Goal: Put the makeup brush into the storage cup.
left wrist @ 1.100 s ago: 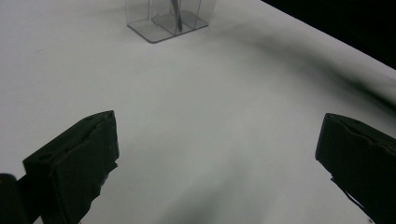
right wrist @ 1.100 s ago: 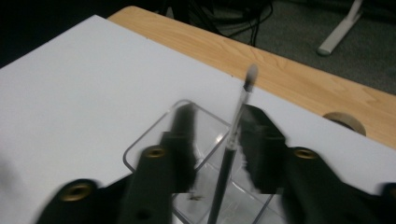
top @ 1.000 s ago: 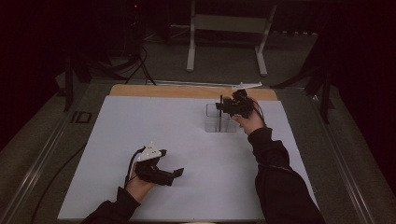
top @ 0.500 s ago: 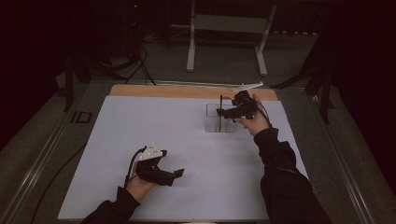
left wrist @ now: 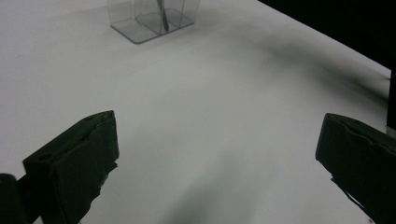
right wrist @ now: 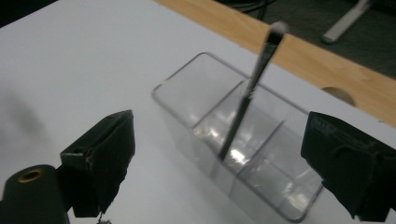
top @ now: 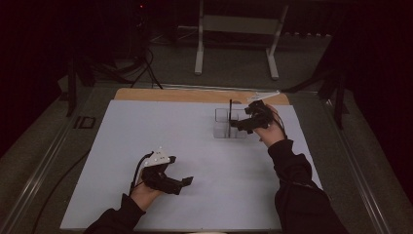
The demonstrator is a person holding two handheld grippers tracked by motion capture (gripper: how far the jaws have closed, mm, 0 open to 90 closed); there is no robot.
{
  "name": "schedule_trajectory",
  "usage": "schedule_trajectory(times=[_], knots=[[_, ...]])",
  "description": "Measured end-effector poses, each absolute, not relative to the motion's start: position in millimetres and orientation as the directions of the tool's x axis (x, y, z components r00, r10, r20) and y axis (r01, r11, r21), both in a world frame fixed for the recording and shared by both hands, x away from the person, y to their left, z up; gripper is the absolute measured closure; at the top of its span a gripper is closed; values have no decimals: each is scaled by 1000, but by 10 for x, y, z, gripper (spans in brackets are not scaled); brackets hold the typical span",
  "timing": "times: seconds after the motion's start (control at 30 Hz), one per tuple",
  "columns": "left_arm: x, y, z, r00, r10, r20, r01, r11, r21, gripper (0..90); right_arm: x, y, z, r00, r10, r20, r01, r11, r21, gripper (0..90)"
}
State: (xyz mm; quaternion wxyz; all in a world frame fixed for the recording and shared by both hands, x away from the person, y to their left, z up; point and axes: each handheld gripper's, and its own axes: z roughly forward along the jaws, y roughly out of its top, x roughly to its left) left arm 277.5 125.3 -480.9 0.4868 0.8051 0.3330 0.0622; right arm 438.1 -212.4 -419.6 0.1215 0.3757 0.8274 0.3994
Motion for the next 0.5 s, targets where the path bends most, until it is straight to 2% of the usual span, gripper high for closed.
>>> schedule_trajectory(times=[0.5], knots=[[2799, 1367, -4658, 789, 582, -197, 448, -326, 833, 8, 4069, -2180, -4252, -719, 688, 99, 495, 407, 767, 120]])
